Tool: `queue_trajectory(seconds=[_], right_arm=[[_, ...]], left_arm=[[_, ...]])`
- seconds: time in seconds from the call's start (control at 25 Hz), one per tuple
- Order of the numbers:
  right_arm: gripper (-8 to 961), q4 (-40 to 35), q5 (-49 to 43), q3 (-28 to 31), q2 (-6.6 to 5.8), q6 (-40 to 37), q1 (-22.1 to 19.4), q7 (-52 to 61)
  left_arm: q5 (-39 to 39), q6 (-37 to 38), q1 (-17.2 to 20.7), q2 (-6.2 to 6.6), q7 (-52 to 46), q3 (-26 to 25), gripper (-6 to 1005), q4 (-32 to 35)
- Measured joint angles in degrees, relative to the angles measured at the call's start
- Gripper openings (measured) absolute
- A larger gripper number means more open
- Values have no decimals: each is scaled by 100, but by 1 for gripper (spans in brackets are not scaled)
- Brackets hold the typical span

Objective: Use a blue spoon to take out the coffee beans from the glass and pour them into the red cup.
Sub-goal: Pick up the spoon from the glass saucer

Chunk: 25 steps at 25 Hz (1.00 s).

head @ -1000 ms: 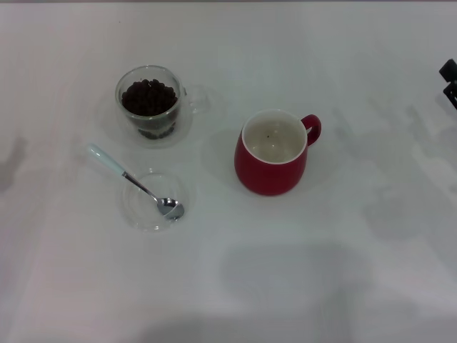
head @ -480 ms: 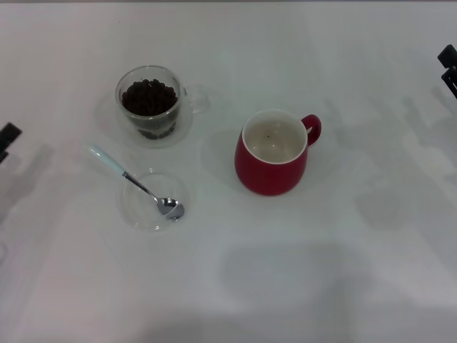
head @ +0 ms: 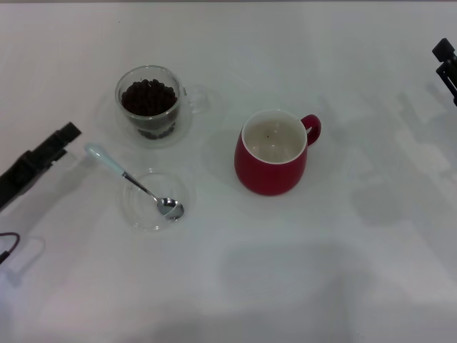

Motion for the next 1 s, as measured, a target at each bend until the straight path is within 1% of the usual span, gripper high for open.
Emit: queue_trajectory(seconds=[0.28, 0.6, 1.0], right_arm=[[636, -5, -1, 0, 0, 0, 58, 2], [636, -2, 7, 0, -3, -8, 59, 5], [635, 6, 10, 9, -17, -83, 7, 6]], left_arm=[[543, -78, -161, -6, -312, 3, 876, -49], [643, -109, -251, -3, -325, 4, 876, -54], [870, -451, -485, -7, -493, 4, 875, -23]])
